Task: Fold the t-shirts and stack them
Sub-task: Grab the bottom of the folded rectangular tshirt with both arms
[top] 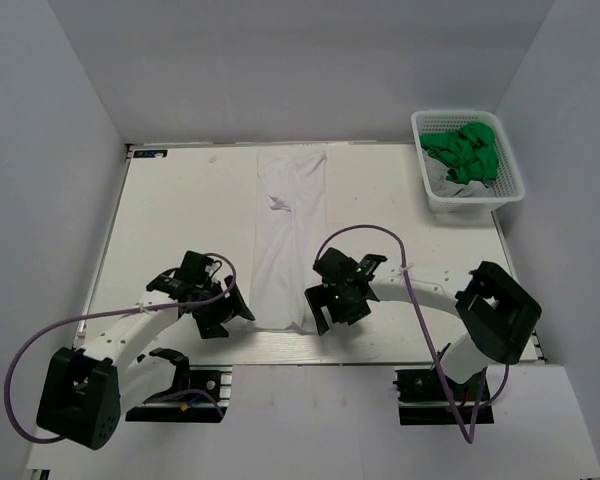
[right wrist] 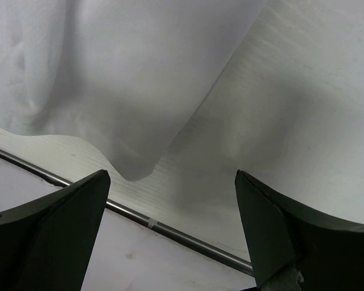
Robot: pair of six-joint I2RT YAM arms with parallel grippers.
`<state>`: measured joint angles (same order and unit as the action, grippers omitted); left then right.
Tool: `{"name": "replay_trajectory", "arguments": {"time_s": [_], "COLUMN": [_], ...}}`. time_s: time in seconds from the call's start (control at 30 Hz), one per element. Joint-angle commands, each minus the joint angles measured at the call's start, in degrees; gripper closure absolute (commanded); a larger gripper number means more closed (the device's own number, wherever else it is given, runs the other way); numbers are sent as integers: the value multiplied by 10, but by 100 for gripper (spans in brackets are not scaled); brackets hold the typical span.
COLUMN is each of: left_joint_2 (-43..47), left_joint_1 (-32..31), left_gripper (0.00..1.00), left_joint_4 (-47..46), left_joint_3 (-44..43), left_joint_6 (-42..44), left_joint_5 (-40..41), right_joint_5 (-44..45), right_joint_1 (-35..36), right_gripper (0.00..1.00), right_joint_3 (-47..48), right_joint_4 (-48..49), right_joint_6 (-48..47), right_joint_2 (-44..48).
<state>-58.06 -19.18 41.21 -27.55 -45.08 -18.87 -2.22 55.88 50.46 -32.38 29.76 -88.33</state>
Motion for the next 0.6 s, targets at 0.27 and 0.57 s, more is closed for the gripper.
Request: {"name": "replay_trajectory", "arguments": {"time_s": [0.27,0.57], "left_joint_2": [-61,-98], "left_joint_1": [-22,-38], "left_gripper": [39,52], "left_joint_4": [-46,-96], "left_joint_3": [21,38], "left_joint_6": [21,5], "left_joint_5": [-20,2], "right_joint_5": [-109,-121], "right_joint_1": [-29,-30], "right_gripper": [26,41], "right_joint_3": [15,8], "right_joint_4": [43,45], "right_joint_6": [-15,-8], "right_joint_2": [-33,-52]}}
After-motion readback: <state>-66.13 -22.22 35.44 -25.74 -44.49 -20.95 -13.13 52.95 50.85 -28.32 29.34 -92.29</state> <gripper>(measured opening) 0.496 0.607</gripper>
